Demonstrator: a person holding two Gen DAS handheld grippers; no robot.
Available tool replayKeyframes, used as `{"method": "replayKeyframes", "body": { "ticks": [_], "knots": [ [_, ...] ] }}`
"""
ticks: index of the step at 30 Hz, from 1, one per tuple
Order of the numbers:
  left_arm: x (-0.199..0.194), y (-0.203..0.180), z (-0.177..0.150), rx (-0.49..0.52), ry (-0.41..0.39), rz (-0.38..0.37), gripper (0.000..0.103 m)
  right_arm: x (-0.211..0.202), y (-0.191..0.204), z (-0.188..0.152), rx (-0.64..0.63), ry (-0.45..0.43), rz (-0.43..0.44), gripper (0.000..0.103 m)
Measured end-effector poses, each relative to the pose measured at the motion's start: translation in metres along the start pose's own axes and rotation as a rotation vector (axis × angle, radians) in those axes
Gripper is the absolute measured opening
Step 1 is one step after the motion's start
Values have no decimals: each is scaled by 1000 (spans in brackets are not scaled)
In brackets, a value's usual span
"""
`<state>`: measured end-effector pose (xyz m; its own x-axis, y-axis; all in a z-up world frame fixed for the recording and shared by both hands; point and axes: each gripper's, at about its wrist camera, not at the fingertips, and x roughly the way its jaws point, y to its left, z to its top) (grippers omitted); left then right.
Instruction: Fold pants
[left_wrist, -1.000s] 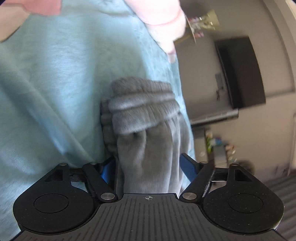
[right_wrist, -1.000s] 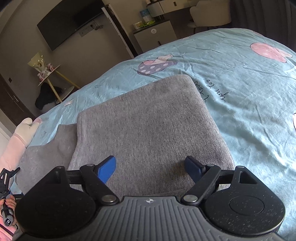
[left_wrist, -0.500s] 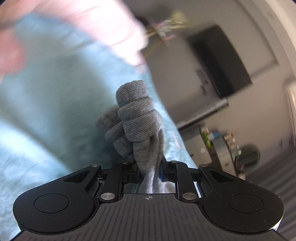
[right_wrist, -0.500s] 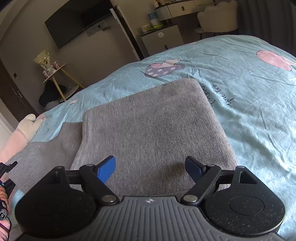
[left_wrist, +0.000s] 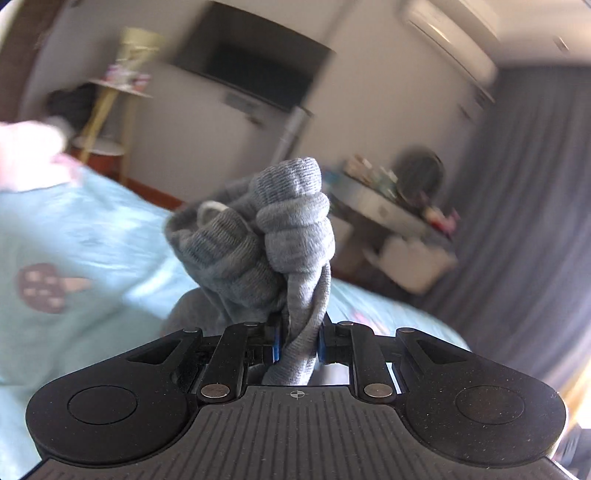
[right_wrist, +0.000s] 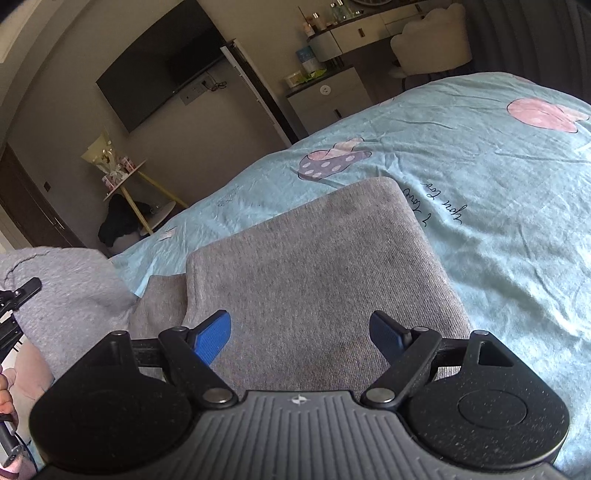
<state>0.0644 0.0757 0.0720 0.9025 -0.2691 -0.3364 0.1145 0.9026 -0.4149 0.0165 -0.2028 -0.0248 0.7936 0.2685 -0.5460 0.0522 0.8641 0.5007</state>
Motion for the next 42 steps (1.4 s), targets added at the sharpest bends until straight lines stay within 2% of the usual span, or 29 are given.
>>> {"method": "replayKeyframes", "body": {
  "ticks": [4, 7, 9, 10, 12, 13, 16, 18, 21, 23, 25, 27, 31, 34, 38, 40, 41, 42],
  "knots": [
    [26, -41, -40, 84, 124, -34, 21, -3, -2, 0, 7, -6, 17, 83],
    [46, -64, -72, 182, 211, 4, 28, -4, -4, 0, 20, -6, 29, 83],
    [52, -74, -88, 230, 261, 0, 39, -5, -5, 0, 28, -4, 36, 83],
    [51, -76, -94, 238, 293, -16, 52, -5, -5, 0, 31, -3, 39, 83],
    [49, -76, -98, 262, 347, -18, 55, -4, -6, 0, 40, 4, 48, 83],
    [47, -74, -97, 282, 348, -9, 58, -3, -7, 0, 46, 9, 54, 83],
    [21, -64, -93, 240, 279, 28, 90, 1, -10, 2, 81, 36, 84, 83],
    [1, -49, -88, 185, 244, 79, 91, 6, -14, 5, 117, 79, 124, 83],
    [-8, -20, -80, 136, 244, 188, 94, 16, -15, 11, 149, 139, 181, 83],
    [-7, 1, -84, 105, 269, 288, 93, 27, -10, 16, 128, 177, 184, 83],
    [-1, 19, -88, 31, 331, 366, 92, 40, -3, 22, 103, 218, 187, 83],
    [2, 27, -84, -21, 355, 377, 92, 51, 3, 29, 88, 248, 207, 83],
    [6, 28, -85, 3, 348, 368, 93, 82, 9, 42, 103, 293, 209, 83],
    [4, 22, -86, -5, 346, 361, 93, 110, 6, 42, 166, 369, 227, 87],
    [9, 27, -86, -62, 328, 337, 93, 129, 17, 39, 198, 430, 296, 87],
    [9, 31, -85, -95, 318, 324, 93, 135, 27, 37, 165, 441, 295, 77],
    [8, 33, -84, -110, 315, 319, 93, 135, 31, 37, 141, 432, 289, 52],
    [7, 34, -84, -121, 312, 315, 93, 135, 34, 36, 129, 426, 281, 49]
  ]
}}
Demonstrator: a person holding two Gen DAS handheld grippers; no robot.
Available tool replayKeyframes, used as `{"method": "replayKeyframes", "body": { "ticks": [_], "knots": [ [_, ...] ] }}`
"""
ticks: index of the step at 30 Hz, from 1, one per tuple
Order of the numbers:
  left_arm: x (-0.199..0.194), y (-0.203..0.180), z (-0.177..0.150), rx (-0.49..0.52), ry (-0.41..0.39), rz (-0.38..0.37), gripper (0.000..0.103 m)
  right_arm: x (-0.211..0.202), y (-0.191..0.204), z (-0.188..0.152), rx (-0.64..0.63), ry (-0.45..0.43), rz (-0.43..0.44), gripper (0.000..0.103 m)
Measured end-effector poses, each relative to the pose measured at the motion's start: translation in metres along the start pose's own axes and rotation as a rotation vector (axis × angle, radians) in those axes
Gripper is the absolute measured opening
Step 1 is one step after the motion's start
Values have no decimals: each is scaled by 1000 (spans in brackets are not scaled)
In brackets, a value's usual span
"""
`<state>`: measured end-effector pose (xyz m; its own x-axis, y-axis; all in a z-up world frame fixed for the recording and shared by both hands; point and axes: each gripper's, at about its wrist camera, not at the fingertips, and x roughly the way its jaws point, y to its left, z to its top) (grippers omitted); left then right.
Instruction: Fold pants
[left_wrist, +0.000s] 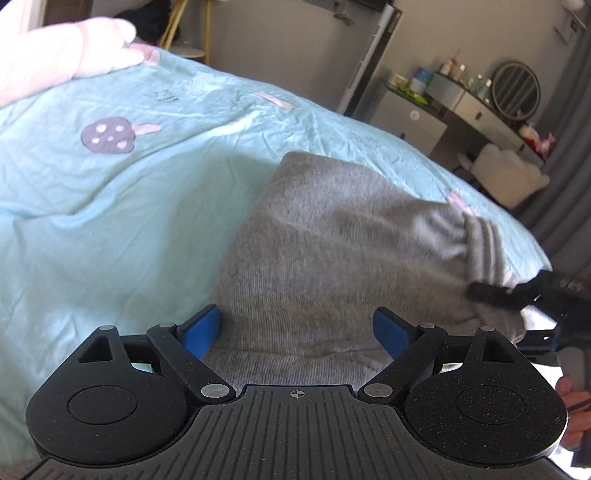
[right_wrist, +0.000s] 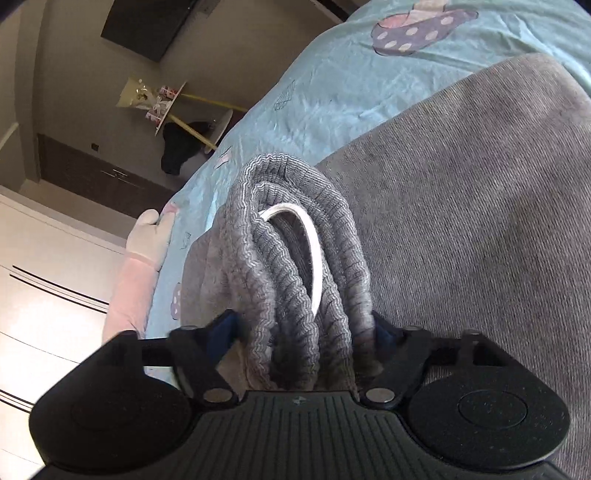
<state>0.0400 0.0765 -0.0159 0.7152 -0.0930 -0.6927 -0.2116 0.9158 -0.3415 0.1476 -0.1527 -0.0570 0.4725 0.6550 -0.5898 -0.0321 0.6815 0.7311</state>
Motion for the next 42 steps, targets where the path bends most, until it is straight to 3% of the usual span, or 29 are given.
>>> {"method": "replayKeyframes", "body": {
  "ticks": [4, 7, 11, 14, 16, 18, 21, 28, 31, 34, 38, 42],
  "knots": [
    [-3, 3, 0, -29, -17, -18, 93, -9, 18, -5, -50, -55, -30, 43],
    [-13, 1, -2, -25, -41, -54, 92, -25, 39, -9, -89, -109, -4, 40],
    [-34, -12, -11, 45, -54, -121, 93, -55, 56, -6, -85, -174, 89, 39],
    [-40, -31, -24, 149, -17, -176, 93, -74, 63, -4, -70, -207, 117, 39],
    [-34, -43, -27, 206, 13, -158, 93, -84, 66, -2, -69, -219, 123, 38],
    [-19, -49, -28, 215, 56, -86, 93, -92, 66, -3, -64, -236, 134, 38],
    [0, -48, -26, 194, 105, 6, 82, -105, 63, -7, -58, -254, 145, 36],
    [-17, -41, -23, 144, 16, -59, 73, -124, 42, -20, -26, -283, 113, 35],
    [-26, -46, -25, 181, -14, -97, 72, -133, 32, -20, -14, -312, 109, 35],
    [-30, -56, -29, 234, -7, -149, 74, -143, 20, -19, -4, -343, 83, 35],
    [-18, -66, -36, 290, 64, -164, 84, -141, -7, -20, -4, -360, -45, 36],
    [-7, -65, -37, 282, 128, -151, 87, -122, -45, -23, 81, -256, -182, 55]
  ]
}}
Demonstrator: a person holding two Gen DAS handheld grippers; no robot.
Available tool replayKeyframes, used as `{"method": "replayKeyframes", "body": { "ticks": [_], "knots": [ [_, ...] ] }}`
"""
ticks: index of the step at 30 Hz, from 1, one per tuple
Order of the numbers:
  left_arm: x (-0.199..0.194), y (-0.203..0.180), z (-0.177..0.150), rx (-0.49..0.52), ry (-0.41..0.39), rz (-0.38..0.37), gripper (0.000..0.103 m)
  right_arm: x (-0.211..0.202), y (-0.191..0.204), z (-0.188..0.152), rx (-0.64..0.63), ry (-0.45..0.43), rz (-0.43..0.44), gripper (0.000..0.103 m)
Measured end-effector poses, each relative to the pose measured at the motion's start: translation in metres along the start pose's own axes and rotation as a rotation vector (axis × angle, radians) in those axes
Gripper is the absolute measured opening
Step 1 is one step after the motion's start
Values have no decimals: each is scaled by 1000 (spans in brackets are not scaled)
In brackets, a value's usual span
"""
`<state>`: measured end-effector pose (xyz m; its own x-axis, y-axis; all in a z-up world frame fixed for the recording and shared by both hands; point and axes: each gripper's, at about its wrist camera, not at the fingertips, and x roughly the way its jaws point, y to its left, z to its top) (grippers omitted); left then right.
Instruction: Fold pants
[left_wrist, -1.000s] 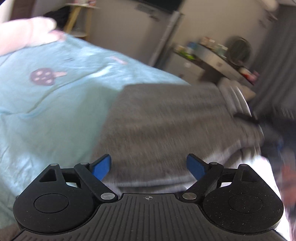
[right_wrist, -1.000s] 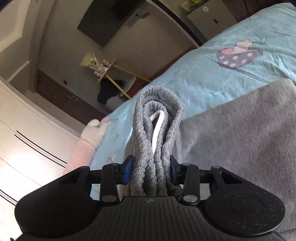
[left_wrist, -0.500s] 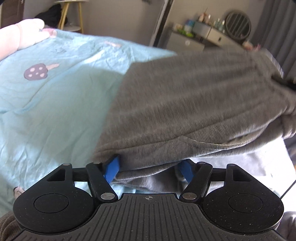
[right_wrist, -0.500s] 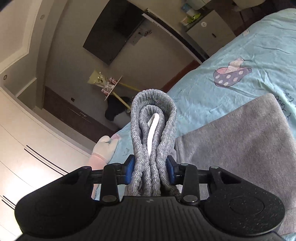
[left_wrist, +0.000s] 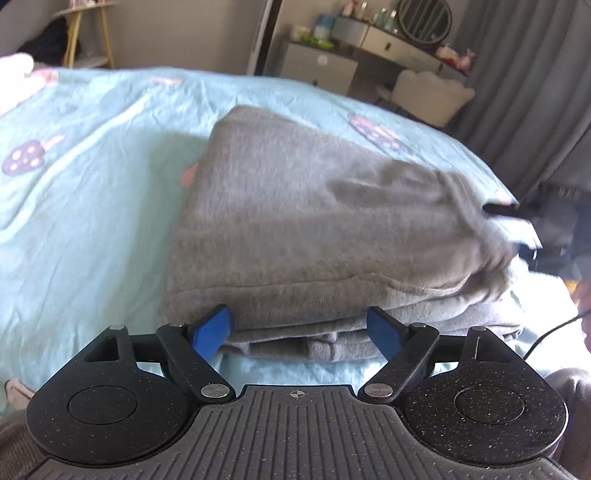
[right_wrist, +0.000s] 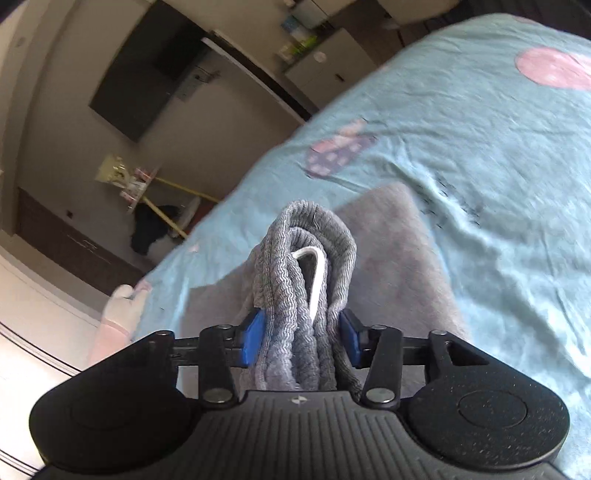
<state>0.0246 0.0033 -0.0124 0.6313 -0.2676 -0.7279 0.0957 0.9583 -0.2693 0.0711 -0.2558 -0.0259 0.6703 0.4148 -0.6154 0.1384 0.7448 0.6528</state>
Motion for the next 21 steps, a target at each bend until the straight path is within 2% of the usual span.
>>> {"method": "replayKeyframes", "body": {
  "ticks": [2, 3, 4, 10, 11, 12, 15, 18, 21],
  "knots": [
    [-2, 1, -2, -9, -6, -16, 90, 3, -11, -4, 17, 33, 17, 59],
    [0, 3, -1, -13, -2, -19, 90, 4, -14, -5, 20, 41, 19, 71],
    [1, 4, -1, -15, 3, -20, 90, 6, -16, -5, 24, 62, 20, 75],
    [6, 0, -3, -4, 16, -16, 92, 34, -25, -4, 105, 147, 103, 77],
    [5, 0, -3, -7, 13, -18, 92, 34, -23, -4, 105, 142, 106, 68],
    [4, 0, -3, -12, 10, -24, 92, 34, -21, -5, 100, 134, 106, 49],
    [-3, 2, -4, -30, -18, -50, 91, 23, -4, -6, 46, 105, 101, 43],
    [-10, -3, -6, 4, -65, -62, 90, 1, 19, -4, 4, 41, 163, 40],
    [-5, -13, -6, 61, -40, -27, 90, -19, 43, 4, -47, -23, 208, 40]
  ]
}}
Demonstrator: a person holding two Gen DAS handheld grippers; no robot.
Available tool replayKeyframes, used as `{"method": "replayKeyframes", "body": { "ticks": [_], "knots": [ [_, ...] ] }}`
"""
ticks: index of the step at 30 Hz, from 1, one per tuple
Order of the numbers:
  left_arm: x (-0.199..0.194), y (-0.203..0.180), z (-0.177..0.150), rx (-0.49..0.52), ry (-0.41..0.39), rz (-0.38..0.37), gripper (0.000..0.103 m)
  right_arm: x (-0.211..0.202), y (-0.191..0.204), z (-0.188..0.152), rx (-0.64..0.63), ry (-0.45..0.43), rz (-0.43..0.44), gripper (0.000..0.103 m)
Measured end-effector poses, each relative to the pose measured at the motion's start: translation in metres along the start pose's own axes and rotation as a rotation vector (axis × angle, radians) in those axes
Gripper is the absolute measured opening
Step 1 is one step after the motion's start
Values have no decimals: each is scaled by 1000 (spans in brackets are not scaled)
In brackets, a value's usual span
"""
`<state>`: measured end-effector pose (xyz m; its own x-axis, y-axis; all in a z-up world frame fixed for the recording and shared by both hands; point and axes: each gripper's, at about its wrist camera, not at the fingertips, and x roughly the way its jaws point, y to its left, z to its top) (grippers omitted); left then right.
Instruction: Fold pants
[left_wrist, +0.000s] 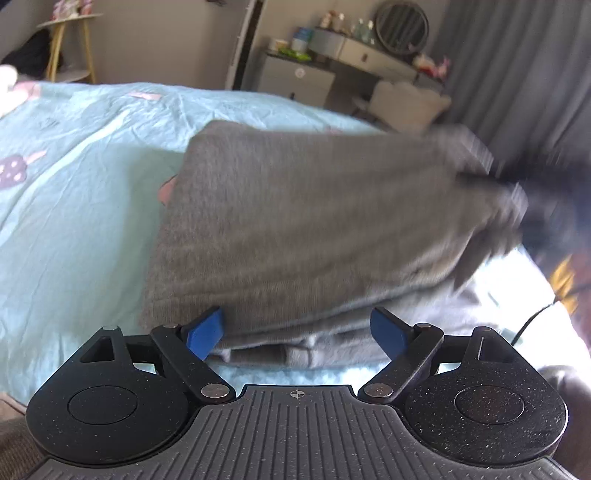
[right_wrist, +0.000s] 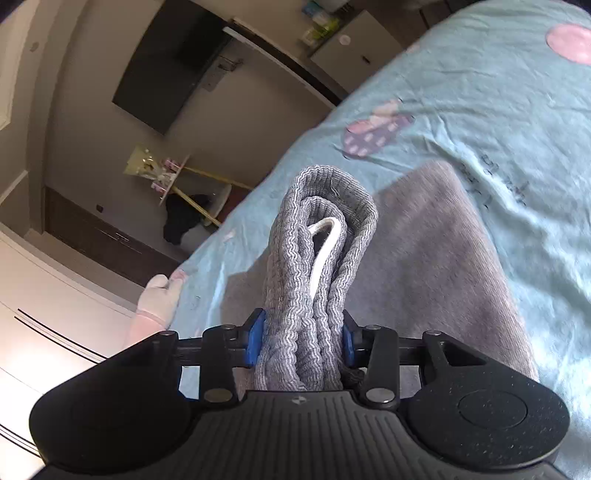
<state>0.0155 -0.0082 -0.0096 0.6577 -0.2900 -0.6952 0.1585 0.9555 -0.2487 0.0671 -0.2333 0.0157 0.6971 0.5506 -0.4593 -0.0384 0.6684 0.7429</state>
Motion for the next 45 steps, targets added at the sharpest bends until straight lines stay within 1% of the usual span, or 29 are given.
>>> {"method": "replayKeyframes", "body": {
  "ticks": [2, 4, 6, 10, 12, 14, 16, 18, 23, 26, 32, 35, 37, 38, 39, 40, 41, 42, 43, 44, 45],
  "knots": [
    [6, -5, -1, 31, 29, 43, 90, -7, 13, 5, -19, -21, 21, 39],
    [10, -7, -1, 35, 53, 79, 88, -11, 22, 8, -35, -28, 32, 39],
    [13, -4, 0, 19, 68, 98, 83, -13, 27, 8, -56, -34, 32, 39],
    [7, 9, 0, -51, 49, 102, 74, -16, 25, 8, -38, -39, 24, 39],
    [10, 13, 1, -71, 70, 116, 75, -17, 25, 6, -40, -35, 22, 39],
    [15, 14, 3, -69, 91, 139, 75, -18, 27, 4, -54, -35, 23, 39],
    [16, 14, 2, -68, 93, 145, 75, -17, 28, 3, -65, -38, 18, 39],
    [11, 16, 2, -77, 75, 133, 71, -16, 27, 4, -64, -42, 8, 39],
    [-2, 25, 2, -127, 8, 61, 57, -23, 17, 5, -67, -59, -31, 39],
    [-2, 24, 3, -117, -5, 46, 51, -27, 9, 4, -74, -65, -61, 39],
    [-5, 17, 5, -67, -37, -1, 46, -33, -7, 2, -79, -73, -111, 39],
    [-5, 15, 5, -49, -26, -40, 45, -31, -15, 1, -105, -67, -152, 39],
    [-6, 13, 6, -31, -4, -72, 43, -28, -20, 1, -127, -55, -204, 40],
    [-7, 13, 7, -22, 1, -83, 44, -26, -24, 1, -130, -45, -238, 44],
    [-10, 13, 7, -14, 7, -97, 44, -25, -26, 0, -142, -40, -290, 46],
    [-15, 13, 8, -9, 12, -123, 44, -26, -26, 0, -162, -45, -345, 48],
    [-21, 13, 9, -2, 10, -147, 47, -28, -25, -1, -196, -60, -385, 49],
    [-30, 12, 9, 9, 0, -155, 49, -32, -23, -2, -230, -73, -404, 49],
    [-38, 11, 12, 20, -22, -157, 54, -36, -18, -3, -256, -87, -410, 49],
    [-46, 10, 15, 34, -52, -158, 60, -38, -14, -5, -277, -95, -403, 49],
    [-51, 10, 20, 42, -81, -147, 63, -39, -7, -6, -300, -102, -392, 49]
  ]
}}
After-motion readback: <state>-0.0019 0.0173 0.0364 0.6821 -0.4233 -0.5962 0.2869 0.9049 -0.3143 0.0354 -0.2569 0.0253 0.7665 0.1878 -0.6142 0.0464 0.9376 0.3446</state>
